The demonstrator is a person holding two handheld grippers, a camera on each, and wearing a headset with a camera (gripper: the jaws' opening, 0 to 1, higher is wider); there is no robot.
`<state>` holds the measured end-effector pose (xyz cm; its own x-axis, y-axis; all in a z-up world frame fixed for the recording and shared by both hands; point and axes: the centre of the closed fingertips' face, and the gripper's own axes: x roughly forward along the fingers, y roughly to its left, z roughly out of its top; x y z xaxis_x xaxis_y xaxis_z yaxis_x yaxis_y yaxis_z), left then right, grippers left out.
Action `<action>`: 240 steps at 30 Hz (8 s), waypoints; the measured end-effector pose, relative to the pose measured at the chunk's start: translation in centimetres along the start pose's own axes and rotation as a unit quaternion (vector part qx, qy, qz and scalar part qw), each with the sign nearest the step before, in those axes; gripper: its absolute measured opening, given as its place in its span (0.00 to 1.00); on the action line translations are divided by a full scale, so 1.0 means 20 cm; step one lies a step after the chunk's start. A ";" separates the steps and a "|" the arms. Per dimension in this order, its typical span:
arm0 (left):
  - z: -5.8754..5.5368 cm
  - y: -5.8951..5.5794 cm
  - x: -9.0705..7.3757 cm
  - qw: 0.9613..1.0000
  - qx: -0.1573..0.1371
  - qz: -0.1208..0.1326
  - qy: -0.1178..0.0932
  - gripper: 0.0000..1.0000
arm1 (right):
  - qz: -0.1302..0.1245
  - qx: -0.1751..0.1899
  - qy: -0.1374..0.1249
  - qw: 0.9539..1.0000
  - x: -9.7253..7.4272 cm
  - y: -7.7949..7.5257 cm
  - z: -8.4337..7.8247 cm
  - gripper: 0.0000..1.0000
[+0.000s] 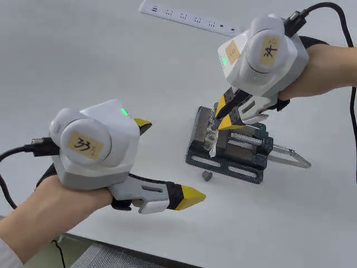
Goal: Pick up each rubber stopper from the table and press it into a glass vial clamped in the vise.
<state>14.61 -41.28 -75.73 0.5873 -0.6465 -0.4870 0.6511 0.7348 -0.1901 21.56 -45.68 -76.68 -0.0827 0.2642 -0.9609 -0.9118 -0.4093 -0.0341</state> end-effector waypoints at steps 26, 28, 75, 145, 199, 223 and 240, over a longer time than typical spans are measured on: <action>-0.02 0.01 0.02 1.000 -0.010 -0.001 -0.002 0.94 | 0.008 -0.042 0.024 0.999 0.02 -0.01 0.00 0.03; -0.02 0.01 0.02 1.000 -0.011 0.000 -0.004 0.94 | 0.004 -0.035 0.025 0.999 0.02 0.00 0.00 0.03; -0.01 0.03 0.01 1.000 -0.013 -0.001 -0.009 0.93 | -0.024 0.013 -0.022 0.999 -0.05 -0.03 0.03 0.07; -0.02 0.04 0.05 1.000 -0.019 -0.005 -0.008 0.92 | 0.040 0.091 0.091 0.991 0.02 0.01 0.00 0.00; -0.02 0.04 0.06 1.000 -0.019 -0.006 -0.009 0.91 | 0.057 0.099 0.060 0.992 0.02 0.01 0.01 0.00; -0.02 0.04 0.05 1.000 -0.021 -0.005 -0.008 0.90 | 0.062 0.097 0.071 0.991 0.04 -0.01 0.01 0.00; 0.02 0.03 0.04 1.000 -0.007 -0.007 -0.009 0.90 | 0.035 0.102 0.032 0.994 0.02 0.00 0.02 0.00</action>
<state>15.64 -41.46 -75.80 0.5870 -0.6598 -0.4691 0.6525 0.7286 -0.2083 21.31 -45.28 -77.05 -0.1281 0.1821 -0.9749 -0.9680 -0.2367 0.0830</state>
